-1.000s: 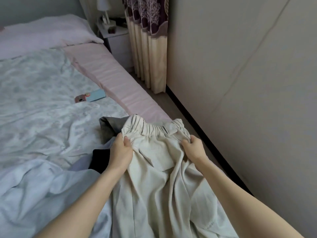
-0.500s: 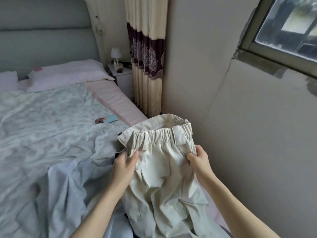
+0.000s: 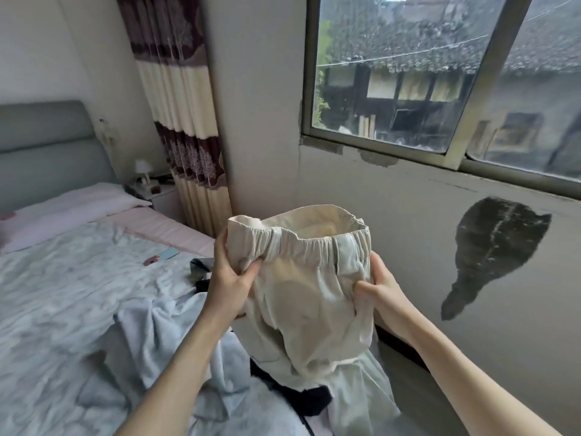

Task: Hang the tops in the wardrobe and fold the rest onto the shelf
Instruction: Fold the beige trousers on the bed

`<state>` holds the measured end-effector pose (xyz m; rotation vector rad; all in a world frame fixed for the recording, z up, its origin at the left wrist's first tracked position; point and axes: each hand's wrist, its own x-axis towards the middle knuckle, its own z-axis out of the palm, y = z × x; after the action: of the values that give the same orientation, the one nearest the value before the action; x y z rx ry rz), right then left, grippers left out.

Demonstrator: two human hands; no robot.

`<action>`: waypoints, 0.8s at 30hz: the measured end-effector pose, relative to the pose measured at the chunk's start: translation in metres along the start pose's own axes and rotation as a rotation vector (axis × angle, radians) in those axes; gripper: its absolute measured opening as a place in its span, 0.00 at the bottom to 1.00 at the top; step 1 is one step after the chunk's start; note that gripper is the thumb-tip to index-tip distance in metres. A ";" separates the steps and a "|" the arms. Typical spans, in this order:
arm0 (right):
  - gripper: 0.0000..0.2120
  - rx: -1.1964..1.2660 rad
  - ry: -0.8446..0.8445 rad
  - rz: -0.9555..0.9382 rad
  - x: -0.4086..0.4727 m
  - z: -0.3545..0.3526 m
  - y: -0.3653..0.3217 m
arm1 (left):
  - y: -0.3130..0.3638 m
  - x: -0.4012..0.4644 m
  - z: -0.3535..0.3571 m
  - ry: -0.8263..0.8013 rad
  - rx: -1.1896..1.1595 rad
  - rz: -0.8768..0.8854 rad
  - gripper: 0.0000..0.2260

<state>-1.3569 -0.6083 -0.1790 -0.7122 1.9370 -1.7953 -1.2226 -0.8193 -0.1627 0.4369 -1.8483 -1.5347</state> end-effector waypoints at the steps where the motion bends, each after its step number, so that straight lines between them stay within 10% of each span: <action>1: 0.35 -0.013 -0.016 -0.026 -0.015 -0.005 -0.009 | 0.013 -0.006 0.003 -0.032 0.016 0.020 0.31; 7: 0.30 -0.156 -0.079 -0.061 -0.109 -0.029 -0.042 | 0.047 -0.074 0.035 -0.281 0.305 0.140 0.42; 15: 0.15 -0.245 -0.037 0.001 -0.219 -0.086 -0.027 | 0.036 -0.173 0.094 -0.684 0.929 0.013 0.32; 22: 0.14 -0.209 0.004 0.028 -0.300 -0.132 -0.020 | 0.062 -0.259 0.142 -0.669 0.470 0.035 0.04; 24: 0.16 -0.170 -0.025 0.041 -0.315 -0.142 -0.023 | 0.084 -0.267 0.140 -0.577 0.419 0.106 0.09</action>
<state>-1.1929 -0.3045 -0.1579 -0.7398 2.0899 -1.6040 -1.1157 -0.5256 -0.1692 0.0704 -2.6119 -1.2774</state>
